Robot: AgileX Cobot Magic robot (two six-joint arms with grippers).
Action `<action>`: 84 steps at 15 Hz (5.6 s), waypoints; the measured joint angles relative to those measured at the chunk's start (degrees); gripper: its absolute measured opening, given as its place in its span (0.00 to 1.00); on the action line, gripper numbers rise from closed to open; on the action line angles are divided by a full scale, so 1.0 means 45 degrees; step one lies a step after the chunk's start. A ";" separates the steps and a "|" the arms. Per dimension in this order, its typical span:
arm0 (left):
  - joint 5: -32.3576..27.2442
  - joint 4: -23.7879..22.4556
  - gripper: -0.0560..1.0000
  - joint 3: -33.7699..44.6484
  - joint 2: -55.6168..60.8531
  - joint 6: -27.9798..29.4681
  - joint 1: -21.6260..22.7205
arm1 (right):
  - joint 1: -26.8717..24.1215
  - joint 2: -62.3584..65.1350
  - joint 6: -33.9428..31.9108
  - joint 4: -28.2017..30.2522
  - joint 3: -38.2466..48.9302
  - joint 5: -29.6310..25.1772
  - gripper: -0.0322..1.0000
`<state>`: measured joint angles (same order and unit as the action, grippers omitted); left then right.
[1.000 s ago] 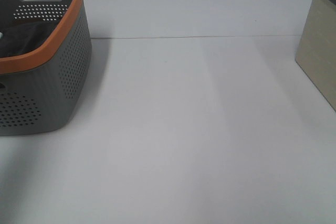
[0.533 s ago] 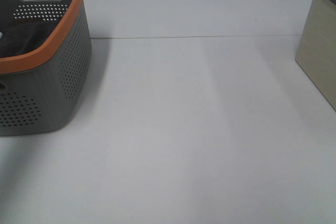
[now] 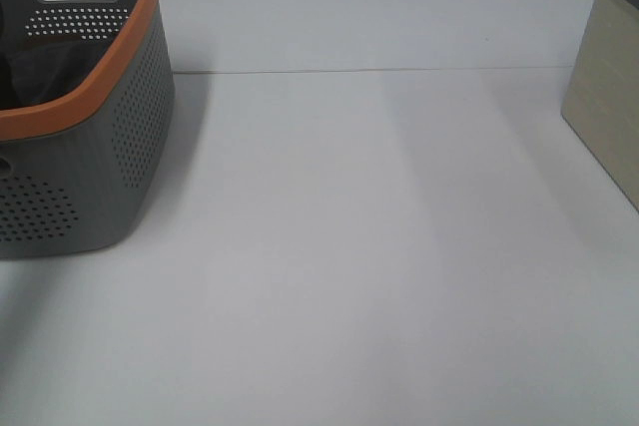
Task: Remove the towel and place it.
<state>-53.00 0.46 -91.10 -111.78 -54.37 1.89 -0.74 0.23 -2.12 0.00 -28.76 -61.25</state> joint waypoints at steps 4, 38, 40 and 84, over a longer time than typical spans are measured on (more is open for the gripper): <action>0.0051 0.0127 0.98 -0.0102 -0.1133 -0.0942 0.0000 | 0.0000 0.0000 0.0000 0.0000 0.0000 0.0000 0.60; -0.0828 0.2623 0.73 -0.0102 -0.2114 -0.1961 0.0000 | 0.0000 0.0000 0.0000 0.0000 0.0000 0.0000 0.60; -0.0688 0.2674 0.68 -0.0102 -0.2114 -0.1961 0.0000 | 0.0000 0.0000 0.0000 0.0000 0.0000 0.0000 0.60; -0.0598 0.1693 0.05 -0.2012 0.5806 0.4889 0.0000 | 0.0000 0.0000 0.0000 0.0000 0.0000 0.0000 0.60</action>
<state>-55.69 8.08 -100.15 -85.66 -32.37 1.89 -0.74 0.23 -2.12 0.00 -28.76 -61.25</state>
